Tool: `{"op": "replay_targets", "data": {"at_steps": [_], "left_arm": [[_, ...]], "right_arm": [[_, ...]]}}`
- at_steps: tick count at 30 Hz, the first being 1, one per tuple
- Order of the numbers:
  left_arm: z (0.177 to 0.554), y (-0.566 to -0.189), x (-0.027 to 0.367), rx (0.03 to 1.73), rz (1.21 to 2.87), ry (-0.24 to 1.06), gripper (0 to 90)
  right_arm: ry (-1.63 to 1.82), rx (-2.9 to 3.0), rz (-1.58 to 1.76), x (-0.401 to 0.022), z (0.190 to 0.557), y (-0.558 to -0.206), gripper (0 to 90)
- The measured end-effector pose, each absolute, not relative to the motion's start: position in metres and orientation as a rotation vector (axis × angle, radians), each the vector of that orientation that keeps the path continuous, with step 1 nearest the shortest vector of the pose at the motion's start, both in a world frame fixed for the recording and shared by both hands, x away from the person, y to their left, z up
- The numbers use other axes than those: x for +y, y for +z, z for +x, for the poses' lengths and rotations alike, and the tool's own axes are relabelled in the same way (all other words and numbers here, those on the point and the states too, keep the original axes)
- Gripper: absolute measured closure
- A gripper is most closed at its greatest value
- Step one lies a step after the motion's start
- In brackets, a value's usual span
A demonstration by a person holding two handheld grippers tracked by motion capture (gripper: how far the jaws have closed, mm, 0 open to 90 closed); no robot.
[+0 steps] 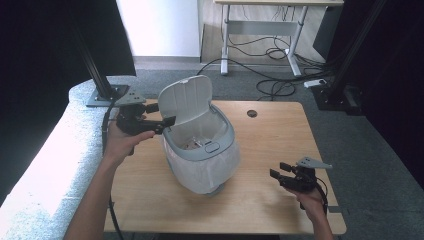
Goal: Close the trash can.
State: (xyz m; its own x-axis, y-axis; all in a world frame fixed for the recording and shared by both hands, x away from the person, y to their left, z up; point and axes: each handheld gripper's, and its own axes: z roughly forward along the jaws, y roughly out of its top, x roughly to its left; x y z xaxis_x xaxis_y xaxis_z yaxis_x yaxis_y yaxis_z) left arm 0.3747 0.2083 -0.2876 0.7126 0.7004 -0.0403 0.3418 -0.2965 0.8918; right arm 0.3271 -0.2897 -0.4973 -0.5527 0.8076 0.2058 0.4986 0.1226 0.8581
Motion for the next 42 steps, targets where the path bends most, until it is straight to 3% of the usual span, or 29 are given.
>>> {"op": "replay_targets", "data": {"at_steps": [22,42], "left_arm": [[0.368,-0.288,0.200,0.750,1.874,0.488,23.3],[0.349,-0.302,0.187,0.666,1.905,0.439,19.3]], "right_arm": [[1.457,2.105,1.265,-0.288,0.327,-0.497,39.6],[1.470,2.109,1.216,-0.286,0.324,-0.497,39.5]]}}
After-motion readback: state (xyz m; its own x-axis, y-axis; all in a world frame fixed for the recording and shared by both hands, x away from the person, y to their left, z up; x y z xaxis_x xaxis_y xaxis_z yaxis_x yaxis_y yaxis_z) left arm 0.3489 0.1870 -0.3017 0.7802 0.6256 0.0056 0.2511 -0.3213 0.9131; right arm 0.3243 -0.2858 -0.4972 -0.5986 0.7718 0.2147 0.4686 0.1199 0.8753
